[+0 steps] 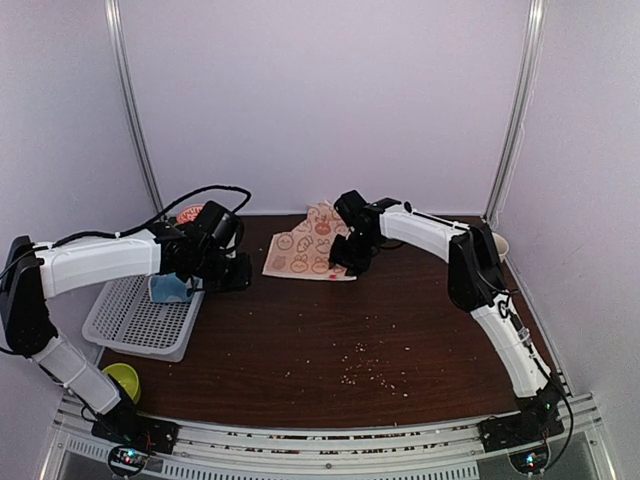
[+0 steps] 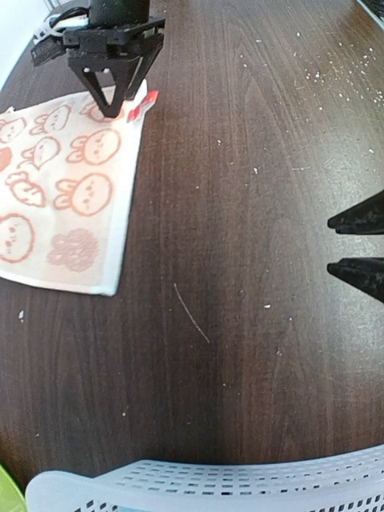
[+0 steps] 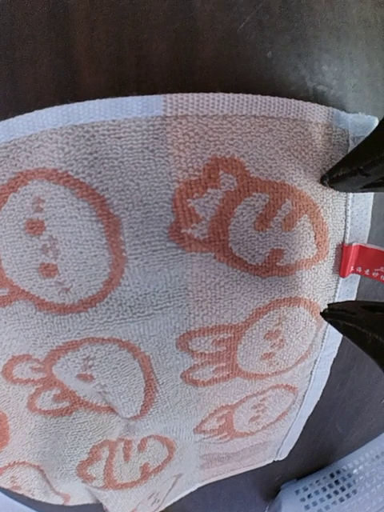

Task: Roll the towels
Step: Move the towel to the corner of the board, then pick up the towel from the center of the board.

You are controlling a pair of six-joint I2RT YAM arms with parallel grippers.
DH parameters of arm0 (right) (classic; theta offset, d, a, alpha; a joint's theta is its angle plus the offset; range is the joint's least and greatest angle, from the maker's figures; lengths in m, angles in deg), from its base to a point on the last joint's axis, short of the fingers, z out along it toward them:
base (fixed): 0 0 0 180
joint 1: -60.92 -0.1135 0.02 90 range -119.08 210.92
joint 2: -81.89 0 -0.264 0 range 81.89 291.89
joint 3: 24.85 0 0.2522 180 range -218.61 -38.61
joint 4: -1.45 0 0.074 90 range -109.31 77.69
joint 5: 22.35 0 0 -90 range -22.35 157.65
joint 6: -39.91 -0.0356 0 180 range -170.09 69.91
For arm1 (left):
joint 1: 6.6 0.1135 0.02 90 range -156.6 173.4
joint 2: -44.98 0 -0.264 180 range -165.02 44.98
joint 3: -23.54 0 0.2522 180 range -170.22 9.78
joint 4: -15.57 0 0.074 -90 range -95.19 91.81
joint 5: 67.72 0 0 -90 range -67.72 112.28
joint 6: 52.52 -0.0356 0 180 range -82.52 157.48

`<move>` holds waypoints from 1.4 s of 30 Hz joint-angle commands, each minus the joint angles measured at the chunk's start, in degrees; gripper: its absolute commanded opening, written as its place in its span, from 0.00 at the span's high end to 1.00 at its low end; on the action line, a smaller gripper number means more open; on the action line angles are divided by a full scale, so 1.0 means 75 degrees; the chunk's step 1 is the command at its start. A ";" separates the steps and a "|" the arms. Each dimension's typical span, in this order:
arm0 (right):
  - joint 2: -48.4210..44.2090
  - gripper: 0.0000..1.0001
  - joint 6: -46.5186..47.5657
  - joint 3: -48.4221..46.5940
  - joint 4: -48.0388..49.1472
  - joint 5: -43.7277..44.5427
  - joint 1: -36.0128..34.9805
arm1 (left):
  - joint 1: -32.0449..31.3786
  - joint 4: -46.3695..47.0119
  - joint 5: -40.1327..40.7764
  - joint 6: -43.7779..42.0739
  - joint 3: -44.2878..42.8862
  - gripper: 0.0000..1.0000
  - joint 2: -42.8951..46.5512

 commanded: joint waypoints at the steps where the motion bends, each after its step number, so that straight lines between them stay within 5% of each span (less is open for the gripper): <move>1: -0.0672 0.52 0.0743 0.1508 -0.1185 -0.0005 0.0023 | -0.0055 0.0345 -0.0170 0.0088 0.0134 0.88 0.0089; 6: -0.3246 0.52 0.1128 0.6675 0.0535 -0.0095 -0.0004 | -0.0107 0.0420 -0.0229 0.0014 0.0171 0.87 0.0238; 11: -0.6158 0.51 0.1200 0.9998 0.1731 -0.0157 -0.0152 | -0.0357 0.0508 -0.0487 -0.0203 0.0057 0.87 0.0044; 17: -0.8393 0.45 0.1224 0.9994 0.1523 0.1176 -0.0281 | -0.1129 0.0409 -0.0401 -0.0465 -0.0043 0.83 -0.0268; 23: -0.9706 0.45 0.0603 1.1816 0.1857 0.1921 -0.0334 | -0.1520 0.0294 -0.0067 -0.0160 0.0264 0.83 -0.0304; 36: -0.9338 0.52 -0.1216 1.3280 0.3870 0.1776 -0.0147 | -0.1590 0.0260 0.0138 -0.0028 0.0419 0.84 -0.0262; 42: -0.8796 0.60 -0.1200 1.3141 0.3565 0.1777 -0.0196 | -0.1591 0.0259 0.0185 -0.0088 0.0436 0.84 -0.0278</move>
